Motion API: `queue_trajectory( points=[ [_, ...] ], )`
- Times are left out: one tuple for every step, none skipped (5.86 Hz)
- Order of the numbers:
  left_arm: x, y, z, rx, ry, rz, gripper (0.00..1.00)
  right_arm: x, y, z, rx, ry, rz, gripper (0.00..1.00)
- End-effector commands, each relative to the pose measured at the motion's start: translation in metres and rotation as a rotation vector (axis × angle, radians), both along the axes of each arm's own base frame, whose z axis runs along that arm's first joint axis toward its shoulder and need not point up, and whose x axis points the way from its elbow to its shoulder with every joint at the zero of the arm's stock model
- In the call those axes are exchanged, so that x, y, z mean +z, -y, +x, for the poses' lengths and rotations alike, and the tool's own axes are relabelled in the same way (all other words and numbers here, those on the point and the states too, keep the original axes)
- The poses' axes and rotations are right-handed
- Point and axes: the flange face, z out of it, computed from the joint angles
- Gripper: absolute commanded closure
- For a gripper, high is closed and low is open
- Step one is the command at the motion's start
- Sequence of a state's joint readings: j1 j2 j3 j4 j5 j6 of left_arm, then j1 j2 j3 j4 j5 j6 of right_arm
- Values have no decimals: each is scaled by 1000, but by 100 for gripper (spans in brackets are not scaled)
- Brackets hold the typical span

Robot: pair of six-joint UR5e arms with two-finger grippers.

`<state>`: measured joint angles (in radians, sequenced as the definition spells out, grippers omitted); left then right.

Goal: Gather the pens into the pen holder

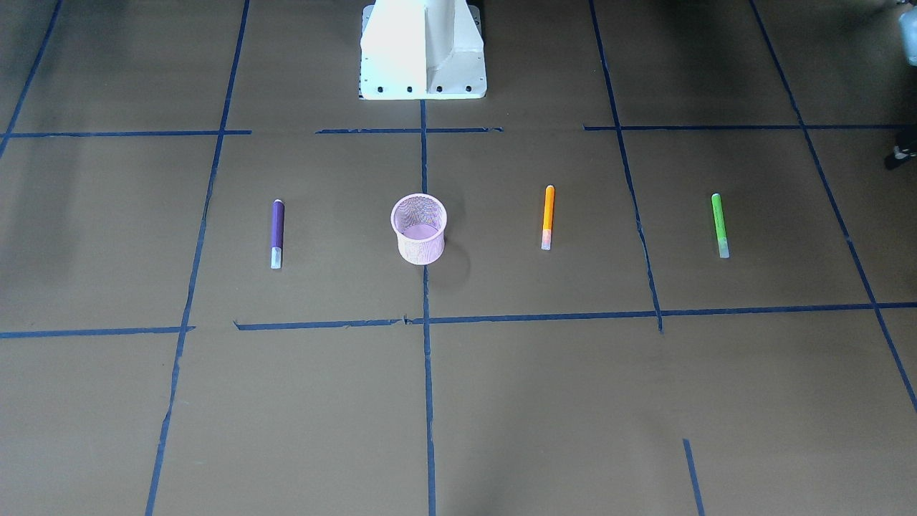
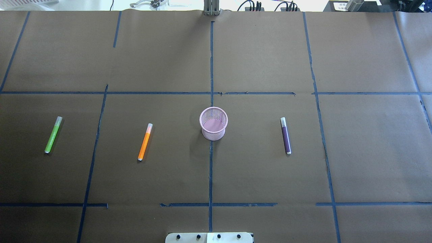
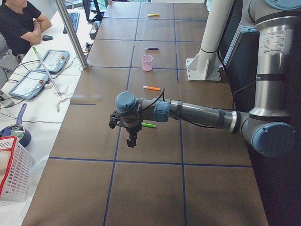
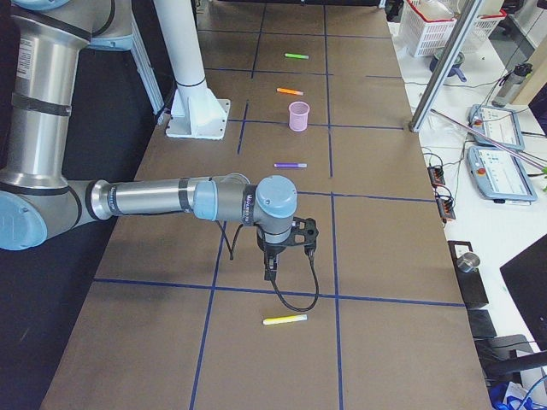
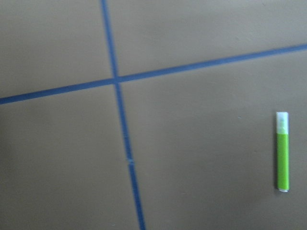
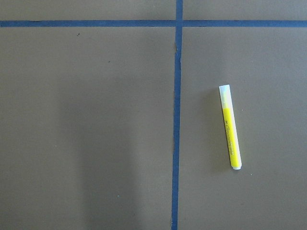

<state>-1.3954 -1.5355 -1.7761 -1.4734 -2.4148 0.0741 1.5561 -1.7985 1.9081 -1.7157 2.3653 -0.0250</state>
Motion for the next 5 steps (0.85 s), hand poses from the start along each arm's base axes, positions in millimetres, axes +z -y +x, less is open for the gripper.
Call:
queue_trajectory(
  points=[
    [-35,16,107,52,24,-91,0,5,-4,0,0,2,-2,0],
    [-36,14,159,118,34,-123,0,7,-4,0,1,3,-8,0],
    [-36,44,179,114,42,-144,0,8,-5,-1,0,6,-8,0],
    [-30,71,200,58,70,-235,2,8,-5,-1,1,6,-9,0],
    [-28,68,247,123,106,-229,2,8,-5,-1,0,8,-8,0]
  ],
)
